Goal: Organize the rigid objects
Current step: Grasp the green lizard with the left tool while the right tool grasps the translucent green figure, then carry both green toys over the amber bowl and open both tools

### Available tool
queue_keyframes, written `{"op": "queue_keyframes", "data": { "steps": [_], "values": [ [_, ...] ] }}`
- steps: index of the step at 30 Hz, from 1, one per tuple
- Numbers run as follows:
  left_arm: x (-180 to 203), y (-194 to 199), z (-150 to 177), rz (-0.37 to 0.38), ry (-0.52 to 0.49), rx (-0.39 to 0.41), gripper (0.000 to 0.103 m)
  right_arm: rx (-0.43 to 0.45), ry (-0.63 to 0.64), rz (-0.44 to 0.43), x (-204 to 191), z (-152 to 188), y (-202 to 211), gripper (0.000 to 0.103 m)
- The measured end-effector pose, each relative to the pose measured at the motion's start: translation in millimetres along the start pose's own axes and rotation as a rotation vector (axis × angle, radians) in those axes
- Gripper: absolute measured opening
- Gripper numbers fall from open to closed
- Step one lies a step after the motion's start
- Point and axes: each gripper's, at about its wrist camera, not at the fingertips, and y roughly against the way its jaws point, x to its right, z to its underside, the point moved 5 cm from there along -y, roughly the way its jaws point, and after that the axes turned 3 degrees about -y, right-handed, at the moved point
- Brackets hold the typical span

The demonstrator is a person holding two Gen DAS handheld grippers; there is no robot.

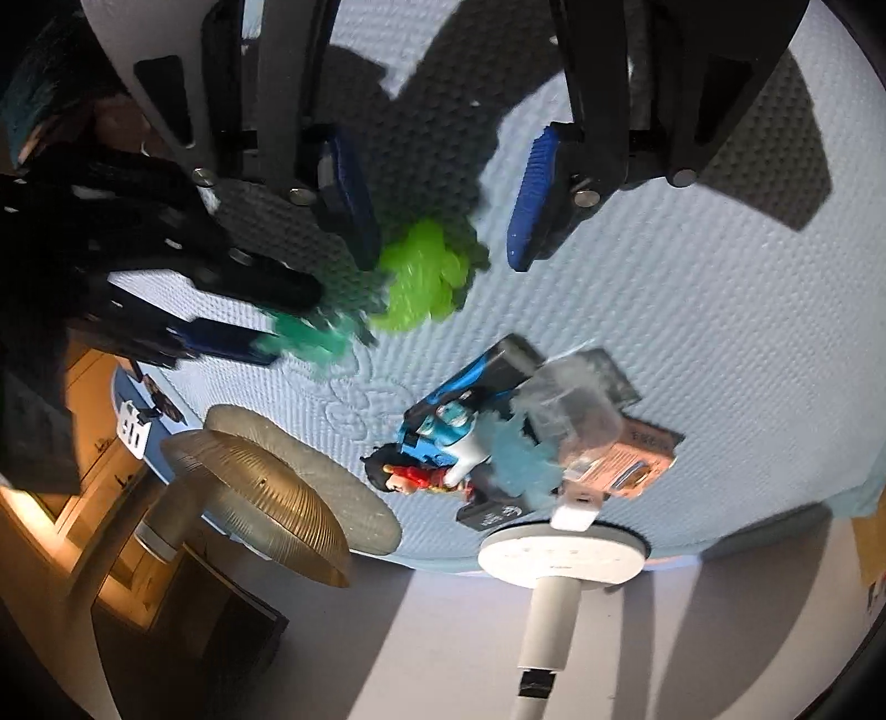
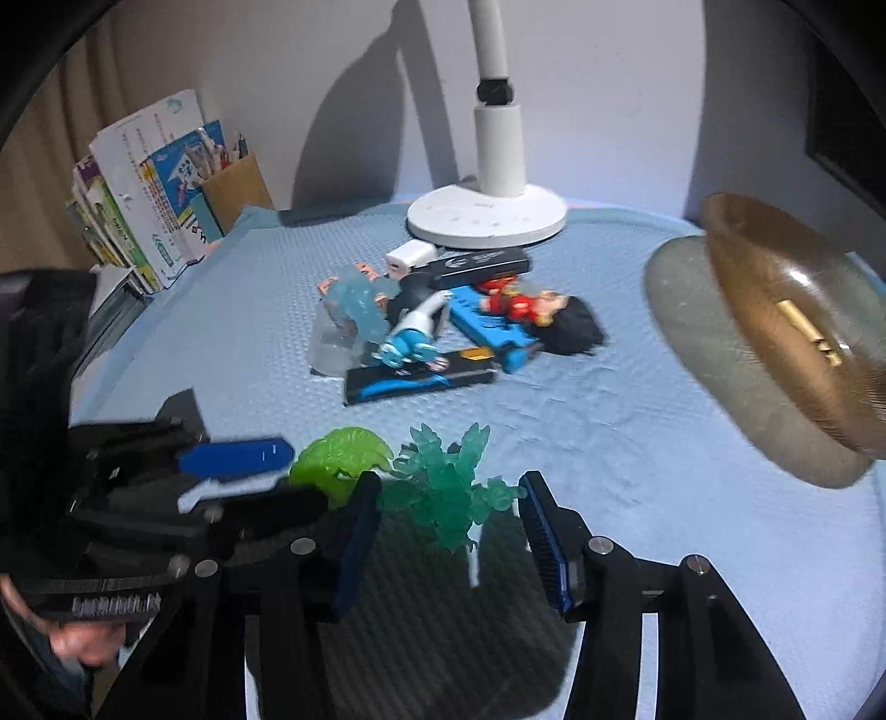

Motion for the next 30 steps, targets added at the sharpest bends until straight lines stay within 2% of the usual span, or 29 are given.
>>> {"op": "queue_keyframes", "data": {
  "steps": [5, 7, 11, 13, 15, 19, 21, 24, 30],
  "values": [
    [19.8, -19.1, -9.2, -0.061, -0.060, -0.026, 0.045, -0.011, -0.001, 0.008, 18.9, 13.0, 9.8, 0.050],
    [21.4, -19.1, -10.2, -0.104, -0.080, -0.021, 0.031, -0.004, -0.021, -0.005, 23.6, 16.2, 11.4, 0.050],
    [21.2, -1.0, -8.3, -0.111, -0.083, 0.014, 0.031, 0.023, -0.006, -0.028, 25.3, 19.9, 22.7, 0.050],
    [17.2, 15.8, -6.5, -0.089, -0.062, 0.050, 0.031, 0.036, 0.015, -0.034, 23.3, 19.1, 27.5, 0.051],
    [9.0, 23.1, -2.5, -0.103, -0.035, 0.060, 0.031, 0.022, 0.023, -0.030, 23.1, 20.7, 24.3, 0.052],
    [-7.5, 11.3, 19.0, -0.129, 0.024, 0.010, 0.031, -0.029, -0.025, -0.023, 31.6, 28.9, 10.1, 0.054],
    [-7.3, 15.0, 22.7, -0.134, 0.029, 0.035, 0.033, -0.055, -0.054, -0.029, 34.1, 32.4, 6.0, 0.062],
    [-7.6, 14.8, 24.1, -0.116, 0.056, 0.033, 0.041, -0.053, -0.041, -0.018, 30.6, 34.2, 5.4, 0.062],
    [-0.9, 13.1, 25.2, -0.155, 0.019, 0.032, 0.039, -0.039, -0.046, 0.008, 28.6, 37.5, 5.0, 0.061]
  ]
}}
